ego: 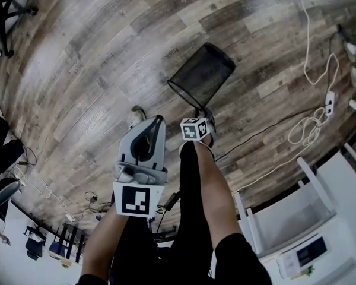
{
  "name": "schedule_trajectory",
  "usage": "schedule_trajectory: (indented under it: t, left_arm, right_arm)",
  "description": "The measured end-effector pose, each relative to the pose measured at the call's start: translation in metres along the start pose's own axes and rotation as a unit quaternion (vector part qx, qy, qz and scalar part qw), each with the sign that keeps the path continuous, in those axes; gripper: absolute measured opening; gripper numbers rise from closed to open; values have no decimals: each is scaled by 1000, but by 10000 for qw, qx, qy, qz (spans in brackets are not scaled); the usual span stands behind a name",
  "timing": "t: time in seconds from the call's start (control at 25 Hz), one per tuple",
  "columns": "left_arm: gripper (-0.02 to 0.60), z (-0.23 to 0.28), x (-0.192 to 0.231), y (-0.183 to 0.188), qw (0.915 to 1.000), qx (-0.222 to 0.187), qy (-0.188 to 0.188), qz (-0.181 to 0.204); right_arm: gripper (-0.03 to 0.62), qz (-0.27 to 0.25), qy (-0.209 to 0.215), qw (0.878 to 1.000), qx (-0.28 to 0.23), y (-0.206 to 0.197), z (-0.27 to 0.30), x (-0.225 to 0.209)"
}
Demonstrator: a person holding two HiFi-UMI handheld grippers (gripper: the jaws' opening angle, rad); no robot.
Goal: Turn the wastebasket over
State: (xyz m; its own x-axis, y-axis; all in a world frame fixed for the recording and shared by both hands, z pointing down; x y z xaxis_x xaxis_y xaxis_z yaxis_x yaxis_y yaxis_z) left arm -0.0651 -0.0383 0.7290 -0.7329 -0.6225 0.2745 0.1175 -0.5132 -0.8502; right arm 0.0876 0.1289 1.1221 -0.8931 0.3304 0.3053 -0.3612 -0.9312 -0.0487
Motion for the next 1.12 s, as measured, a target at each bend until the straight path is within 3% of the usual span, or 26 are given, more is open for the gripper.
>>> schedule_trajectory:
  t: [0.28,0.52,0.76,0.96,1.12]
  left_arm:
    - [34,-8,-5,20,9999,-94,-57,-20]
    - [34,-14,-8,40,9998,-206,-77,5]
    - [34,-13,-9,53,9995,-302,-54,-51]
    - [34,-10,-14,53,9997,-245,-95,-27]
    - [34,-7,-15,54,9996,-258,-76,-102]
  right_arm:
    - [95,-113,177,9997,-109,14,-24,-18]
    - [63,709,489,9961,-195,33,-46,-43]
    - [54,1711,874,9804,-438,68,-72,-75]
    - [52,2014,1155,9686,-894,104,-90,-89]
    - [52,2345,1605,9544,-915,119,-98,-86]
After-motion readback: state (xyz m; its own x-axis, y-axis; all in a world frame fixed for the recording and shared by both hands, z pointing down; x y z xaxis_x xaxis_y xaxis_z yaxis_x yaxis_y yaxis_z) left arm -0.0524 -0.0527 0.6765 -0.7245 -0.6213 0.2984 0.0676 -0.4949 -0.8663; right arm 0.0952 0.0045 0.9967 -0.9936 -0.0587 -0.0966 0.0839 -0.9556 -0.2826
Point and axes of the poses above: the fingertips, and each gripper's own axes: z forward along the fingers, x to its left, y out of its top, the point moved 1 cm from there along -z, backward along the fingers, and after that the axes turned 12 degrees about -y, right-handed, at the moved point
